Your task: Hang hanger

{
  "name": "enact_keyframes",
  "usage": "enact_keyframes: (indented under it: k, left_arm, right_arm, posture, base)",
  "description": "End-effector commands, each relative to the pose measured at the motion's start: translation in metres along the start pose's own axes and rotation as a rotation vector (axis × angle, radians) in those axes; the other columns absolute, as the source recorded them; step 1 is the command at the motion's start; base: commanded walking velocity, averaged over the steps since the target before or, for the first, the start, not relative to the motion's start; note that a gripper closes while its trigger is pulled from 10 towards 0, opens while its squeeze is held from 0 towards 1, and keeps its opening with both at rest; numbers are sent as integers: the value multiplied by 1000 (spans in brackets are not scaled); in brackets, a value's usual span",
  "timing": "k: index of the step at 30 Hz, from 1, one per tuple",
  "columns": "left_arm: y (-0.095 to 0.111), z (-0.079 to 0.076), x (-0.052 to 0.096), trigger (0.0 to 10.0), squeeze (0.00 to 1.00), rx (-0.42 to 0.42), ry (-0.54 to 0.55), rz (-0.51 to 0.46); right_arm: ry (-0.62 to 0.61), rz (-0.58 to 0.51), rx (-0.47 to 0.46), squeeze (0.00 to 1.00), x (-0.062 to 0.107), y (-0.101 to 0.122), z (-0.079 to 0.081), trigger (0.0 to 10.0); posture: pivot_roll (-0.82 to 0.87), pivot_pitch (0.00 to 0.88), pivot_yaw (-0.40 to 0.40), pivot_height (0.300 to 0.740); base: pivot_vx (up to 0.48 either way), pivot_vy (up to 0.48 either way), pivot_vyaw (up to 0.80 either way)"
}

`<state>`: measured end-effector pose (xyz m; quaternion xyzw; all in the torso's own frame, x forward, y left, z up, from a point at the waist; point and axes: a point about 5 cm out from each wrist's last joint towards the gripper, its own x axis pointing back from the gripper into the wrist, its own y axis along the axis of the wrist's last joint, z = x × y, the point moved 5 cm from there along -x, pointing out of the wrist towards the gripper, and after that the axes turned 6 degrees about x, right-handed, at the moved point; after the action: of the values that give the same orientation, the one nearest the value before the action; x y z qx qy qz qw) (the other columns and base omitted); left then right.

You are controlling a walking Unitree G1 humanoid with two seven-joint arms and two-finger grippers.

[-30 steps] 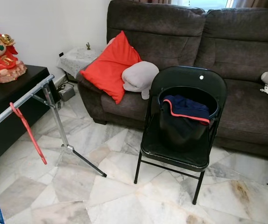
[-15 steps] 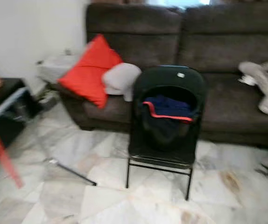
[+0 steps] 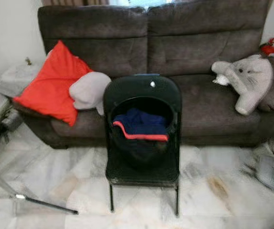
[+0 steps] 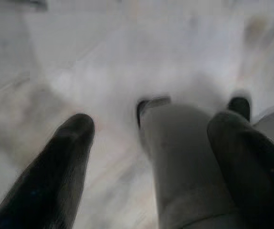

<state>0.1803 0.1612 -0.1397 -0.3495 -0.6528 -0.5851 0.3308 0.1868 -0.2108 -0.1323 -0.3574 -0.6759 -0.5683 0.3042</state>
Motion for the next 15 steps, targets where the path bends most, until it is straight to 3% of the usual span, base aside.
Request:
enact_keyframes:
  k: [1, 6, 7, 8, 10, 15]
  left_arm:
    - [-6, 16, 4, 10000, 0, 25, 40, -17]
    - [16, 10, 5, 10000, 0, 55, -5, -159]
    - [74, 20, 7, 10000, 0, 31, -43, -325]
    - [93, 28, 10, 10000, 0, 7, -44, -373]
    - [90, 33, 11, 10000, 0, 1, -34, -368]
    - [120, 21, 23, 10000, 0, -78, -95, -536]
  right_arm:
    - [35, -9, -2, 0, 0, 2, 17, 10000]
    - [12, -44, -14, 0, 0, 8, 12, 10000]
    - [4, -54, -17, 0, 0, 9, 8, 10000]
    - [-3, -61, -21, 0, 0, 10, 5, 10000]
    - [-9, -64, -27, 0, 0, 10, 1, 10000]
    - [-25, -75, -32, 0, 1, 9, -15, 10000]
  posture:
    - [4, 7, 66, 740]
    - [3, 3, 61, 740]
    - [1, 2, 59, 740]
    - [0, 0, 58, 740]
    - [0, 0, 58, 740]
    - [-12, 2, 56, 740]
  base:
    - [0, 0, 0]
    - [0, 0, 0]
    - [0, 0, 0]
    - [0, 0, 0]
    - [0, 0, 0]
    - [0, 0, 0]
